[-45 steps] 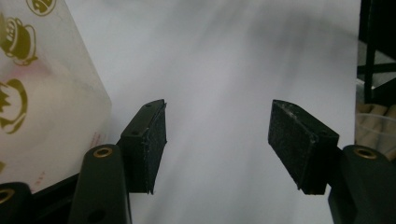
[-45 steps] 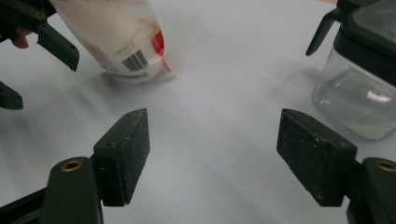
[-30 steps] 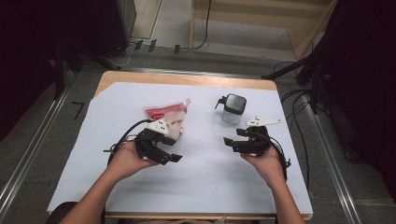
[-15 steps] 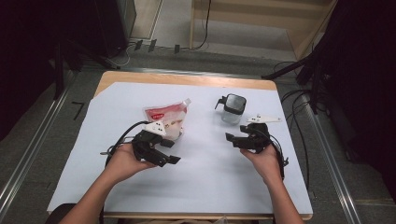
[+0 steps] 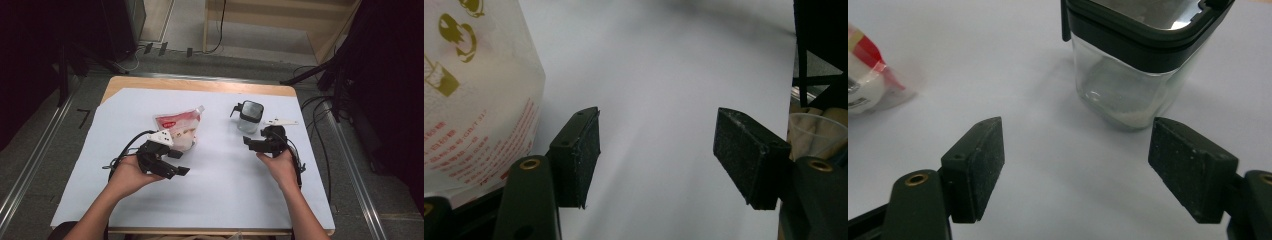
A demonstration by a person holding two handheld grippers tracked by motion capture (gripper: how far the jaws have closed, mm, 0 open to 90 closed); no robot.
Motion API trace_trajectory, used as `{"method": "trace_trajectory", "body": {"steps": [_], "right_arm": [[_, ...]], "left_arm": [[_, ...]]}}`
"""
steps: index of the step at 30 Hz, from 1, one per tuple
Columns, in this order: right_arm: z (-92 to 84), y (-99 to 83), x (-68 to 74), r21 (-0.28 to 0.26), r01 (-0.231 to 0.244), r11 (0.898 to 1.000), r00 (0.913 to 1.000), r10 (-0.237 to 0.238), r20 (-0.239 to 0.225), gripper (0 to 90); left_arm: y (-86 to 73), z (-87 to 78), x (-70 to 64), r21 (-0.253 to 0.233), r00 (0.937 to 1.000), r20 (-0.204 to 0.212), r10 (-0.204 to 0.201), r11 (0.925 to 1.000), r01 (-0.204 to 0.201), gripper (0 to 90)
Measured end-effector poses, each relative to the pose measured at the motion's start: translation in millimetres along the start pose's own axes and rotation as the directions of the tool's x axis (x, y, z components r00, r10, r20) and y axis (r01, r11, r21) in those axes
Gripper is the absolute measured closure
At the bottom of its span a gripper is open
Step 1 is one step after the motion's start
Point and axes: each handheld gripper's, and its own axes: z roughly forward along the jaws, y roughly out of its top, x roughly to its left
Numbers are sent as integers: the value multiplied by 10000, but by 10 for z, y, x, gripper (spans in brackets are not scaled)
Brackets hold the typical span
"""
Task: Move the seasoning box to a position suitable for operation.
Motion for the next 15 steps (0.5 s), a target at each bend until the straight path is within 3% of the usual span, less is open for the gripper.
{"method": "trace_trajectory", "body": {"steps": [9, 11, 13, 15], "right_arm": [[124, 33, -20, -274, -303, 9992, 9986, 315, 424, 194], [165, 49, 3, -341, -550, 9979, 9965, 570, 609, 167], [199, 71, 21, -248, -505, 9984, 9947, 525, 881, 135], [220, 100, 31, -481, -688, 9965, 9916, 736, 1061, 136]], "left_arm": [[11, 20, -24, -20, 9998, 90, 176, 9998, -176, 370], [16, 22, -48, -44, 9997, 53, 227, 9997, -226, 365], [15, 35, -58, -9, 9993, 78, 374, 9993, -374, 364], [14, 43, -53, 26, 9993, 122, 351, 9994, -351, 364]]}}
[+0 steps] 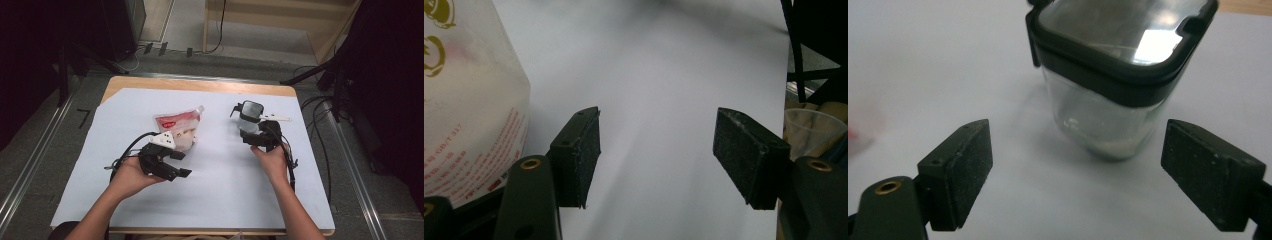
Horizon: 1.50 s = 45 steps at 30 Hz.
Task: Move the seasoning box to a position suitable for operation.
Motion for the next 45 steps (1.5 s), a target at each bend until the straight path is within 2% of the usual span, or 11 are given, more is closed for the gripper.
{"method": "trace_trajectory", "body": {"steps": [5, 12, 13, 18, 19, 26, 29, 31, 34, 41, 45], "right_arm": [[71, 54, -13, -565, -691, 9960, 9959, 722, 551, 93], [200, 81, 74, -851, -641, 9943, 9880, 752, 1351, 52], [279, 82, 100, -834, -780, 9935, 9833, 904, 1581, 27], [440, 57, 124, -1143, -1166, 9866, 9710, 1374, 1955, 25], [480, 45, 130, -1168, -1530, 9813, 9660, 1735, 1919, 24], [611, 64, 161, -1704, -1357, 9760, 9508, 1766, 2543, 31], [671, 94, 139, -2258, -1740, 9585, 9373, 2316, 2606, 52], [706, 97, 129, -2264, -1766, 9579, 9333, 2361, 2707, 64], [737, 104, 122, -2202, -1353, 9660, 9356, 1977, 2925, 72], [753, 107, 143, -2309, -1283, 9645, 9295, 1981, 3110, 82], [737, 110, 129, -2159, -1180, 9693, 9343, 1820, 3066, 93]], "left_arm": [[2, 8, 5, -33, 9999, 115, 35, 10000, -35, 365], [15, 18, 3, -54, 9995, 281, -132, 9999, 134, 365], [22, 31, -7, 178, 9996, 282, 33, 9998, -38, 365], [28, 62, -30, 111, 9992, 390, 35, 9999, -40, 365], [28, 61, -30, 72, 9994, 357, 23, 10000, -25, 364], [30, 49, -16, -11, 9991, 411, -39, 10000, 40, 365], [32, 54, -14, -20, 9987, 510, 32, 10000, -31, 365], [32, 66, -16, -63, 9985, 555, -35, 10000, 38, 366], [34, 70, -20, -20, 9987, 514, -5, 10000, 6, 366], [38, 88, -25, 40, 9980, 624, 26, 10000, -28, 368], [38, 92, -28, 44, 9978, 666, -1, 10000, -2, 369]]}}
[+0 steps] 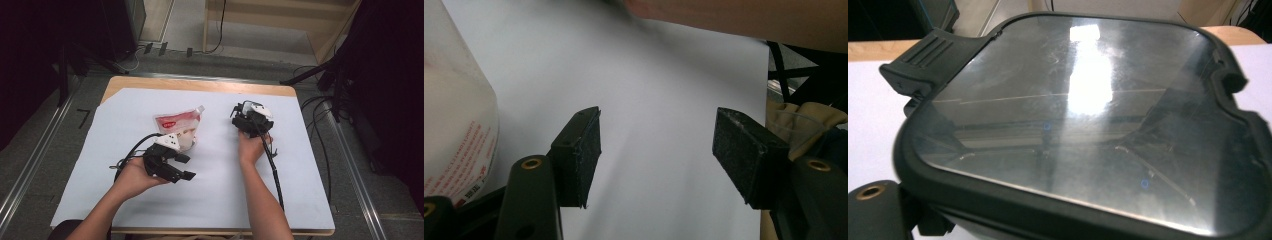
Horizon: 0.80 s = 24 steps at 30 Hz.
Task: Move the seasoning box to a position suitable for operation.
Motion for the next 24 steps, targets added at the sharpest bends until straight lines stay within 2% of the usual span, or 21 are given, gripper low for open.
{"method": "trace_trajectory", "body": {"steps": [1, 6, 8, 11, 12, 16, 19, 24], "right_arm": [[-6, 5, -12, -26, 217, 9998, 9998, -217, -19, 100], [-62, 38, -58, 20, 725, 9974, 9974, -725, -22, 147], [-64, 61, -105, 56, 761, 9971, 9965, -758, -362, 150], [-77, 72, -131, 216, 734, 9971, 9962, -723, -485, 152], [-81, 74, -144, 165, 1022, 9946, 9932, -1011, -573, 154], [-130, 87, -133, 213, 1081, 9939, 9920, -1064, -675, 156], [-184, 117, -140, 216, 898, 9957, 9907, -871, -1044, 156], [-311, 128, -136, 153, 961, 9953, 9853, -929, -1431, 157]], "left_arm": [[-1, 2, -1, 18, 10000, -17, 5, 10000, -5, 369], [-6, 6, 4, 54, 10000, -40, -28, 10000, 29, 370], [-7, 9, 6, 22, 10000, -10, -46, 10000, 46, 371], [-8, 15, 5, 63, 10000, -26, -59, 10000, 60, 371], [-7, 17, 6, 82, 10000, -21, -17, 10000, 17, 371], [-13, 17, 7, 67, 10000, -42, -66, 10000, 66, 371], [-13, 17, 15, 139, 10000, -43, -59, 9999, 59, 371], [-13, 12, 16, 109, 9999, -90, -57, 9999, 58, 368]]}}
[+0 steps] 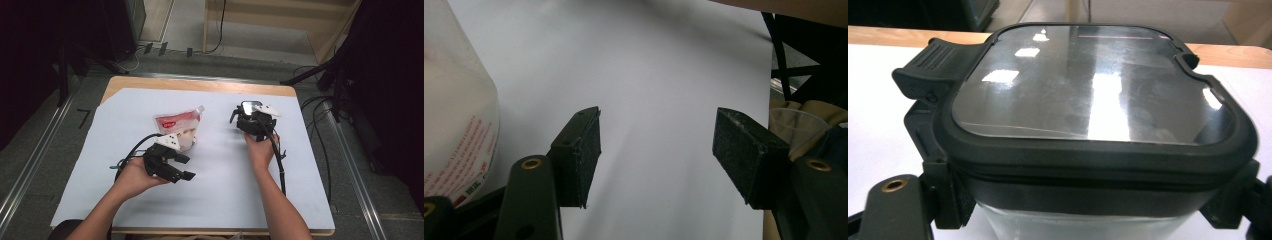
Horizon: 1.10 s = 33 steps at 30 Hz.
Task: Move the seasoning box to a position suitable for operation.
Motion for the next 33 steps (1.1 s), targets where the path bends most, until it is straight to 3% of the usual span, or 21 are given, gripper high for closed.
{"method": "trace_trajectory", "body": {"steps": [8, 9, 15, 20, 23, 26, 31, 33], "right_arm": [[-268, -31, 6, 86, 264, 9996, 9968, -257, -756, 157], [-374, -67, 9, 6, 389, 9992, 9940, -387, -1023, 157], [-563, -173, 55, 249, 642, 9976, 9851, -594, -1616, 157], [-771, -316, 187, 284, 714, 9970, 9682, -624, -2424, 157], [-818, -375, 250, 355, 886, 9954, 9617, -762, -2632, 157], [-872, -459, 313, 605, 739, 9954, 9537, -528, -2960, 157], [-914, -541, 418, 717, 1059, 9918, 9432, -773, -3232, 157], [-921, -589, 473, 751, 1029, 9919, 9355, -708, -3462, 157]], "left_arm": [[-6, 16, 5, 112, 10000, -14, -36, 9999, 37, 368], [-11, 19, -2, 92, 10000, 7, -78, 9999, 77, 369], [-15, 25, 5, 36, 10000, -4, -69, 10000, 69, 369], [-23, 14, 23, 5, 9999, -67, -135, 9999, 135, 369], [-23, 4, 24, 3, 9999, -93, -130, 9999, 130, 369], [-28, 8, 27, -28, 9999, -44, -109, 9999, 108, 370], [-24, 13, 29, -6, 9999, -63, -132, 9999, 132, 371], [-21, 14, 28, 49, 9999, -99, -79, 10000, 80, 371]]}}
